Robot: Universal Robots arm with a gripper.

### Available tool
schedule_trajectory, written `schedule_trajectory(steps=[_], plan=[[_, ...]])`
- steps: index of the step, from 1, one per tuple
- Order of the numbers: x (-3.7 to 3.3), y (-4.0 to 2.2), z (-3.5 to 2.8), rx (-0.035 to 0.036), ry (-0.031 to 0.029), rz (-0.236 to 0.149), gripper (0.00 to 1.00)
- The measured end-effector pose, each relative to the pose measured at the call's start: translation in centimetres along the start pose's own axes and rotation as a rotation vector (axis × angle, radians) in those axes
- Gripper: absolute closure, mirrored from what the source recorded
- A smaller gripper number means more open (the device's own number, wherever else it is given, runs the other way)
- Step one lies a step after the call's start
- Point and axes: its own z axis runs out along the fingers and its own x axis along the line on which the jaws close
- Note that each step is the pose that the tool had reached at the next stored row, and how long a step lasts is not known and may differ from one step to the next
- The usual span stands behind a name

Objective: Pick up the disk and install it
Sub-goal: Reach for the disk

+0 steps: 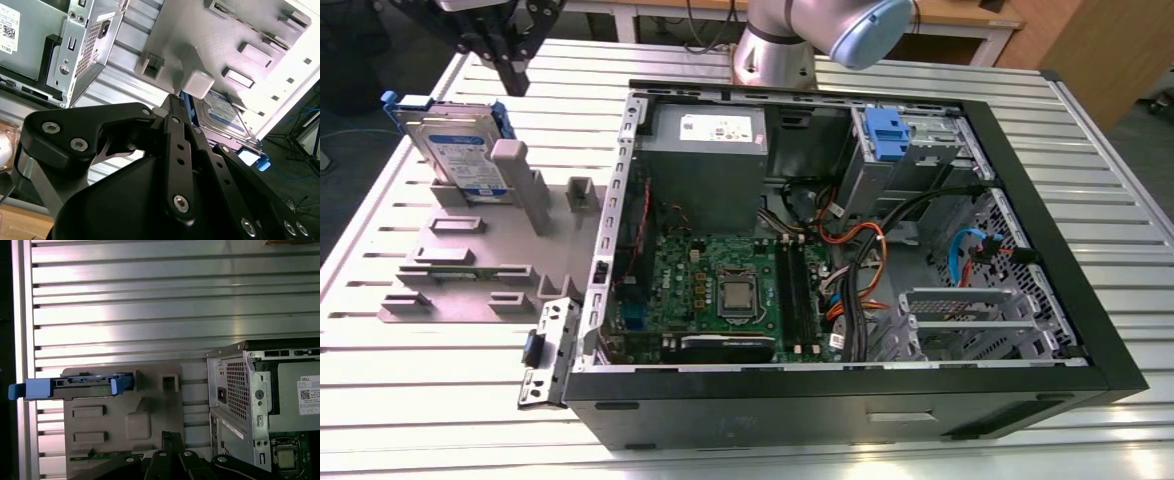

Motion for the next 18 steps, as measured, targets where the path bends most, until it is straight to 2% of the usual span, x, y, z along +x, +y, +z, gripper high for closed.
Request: schedule_trajectory(steps=[5,11,15,18], plan=[[0.35,0.13,0.04,0.0000,0.0000,0.000,0.89],[1.46,1.03,0.16,-0.0001,0.0006,0.000,0.89],[2.25,1.41,0.26,0.0006,0.0083,0.000,0.89],[2.60,1.70,0.38,0.0008,0.0111,0.001,0.89]])
